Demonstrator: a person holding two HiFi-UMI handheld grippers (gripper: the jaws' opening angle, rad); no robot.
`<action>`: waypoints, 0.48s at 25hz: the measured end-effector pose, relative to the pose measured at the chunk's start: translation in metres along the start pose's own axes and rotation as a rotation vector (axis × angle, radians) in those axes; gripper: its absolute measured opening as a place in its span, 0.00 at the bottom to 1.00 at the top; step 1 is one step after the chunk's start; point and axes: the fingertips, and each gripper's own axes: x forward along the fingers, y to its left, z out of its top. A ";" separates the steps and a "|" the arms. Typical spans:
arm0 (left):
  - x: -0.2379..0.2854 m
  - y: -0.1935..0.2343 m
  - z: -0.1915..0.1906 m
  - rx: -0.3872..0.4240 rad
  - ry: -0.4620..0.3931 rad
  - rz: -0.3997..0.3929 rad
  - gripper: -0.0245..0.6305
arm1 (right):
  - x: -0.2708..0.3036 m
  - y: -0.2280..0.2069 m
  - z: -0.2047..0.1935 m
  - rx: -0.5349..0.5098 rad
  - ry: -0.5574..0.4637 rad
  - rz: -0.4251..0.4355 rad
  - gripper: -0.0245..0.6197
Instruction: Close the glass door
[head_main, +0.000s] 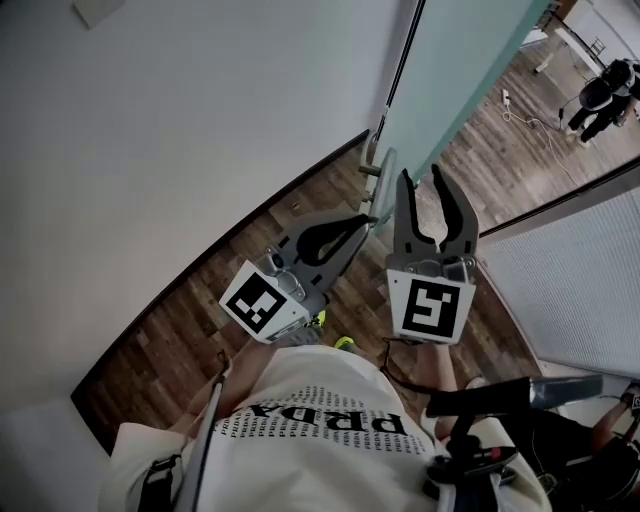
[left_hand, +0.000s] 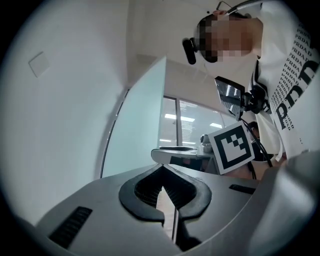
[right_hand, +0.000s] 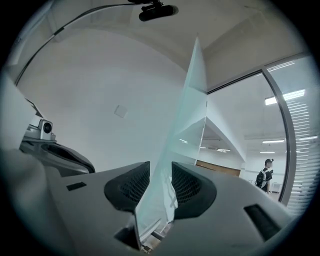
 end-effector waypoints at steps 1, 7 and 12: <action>0.005 0.006 0.003 0.003 -0.003 -0.013 0.03 | 0.005 -0.004 0.003 -0.011 -0.004 -0.013 0.20; 0.025 0.016 -0.001 -0.007 0.014 -0.095 0.03 | 0.008 -0.008 0.008 0.018 -0.041 -0.057 0.20; 0.049 0.016 -0.005 -0.032 0.027 -0.135 0.03 | 0.009 -0.020 0.001 0.144 -0.018 0.016 0.21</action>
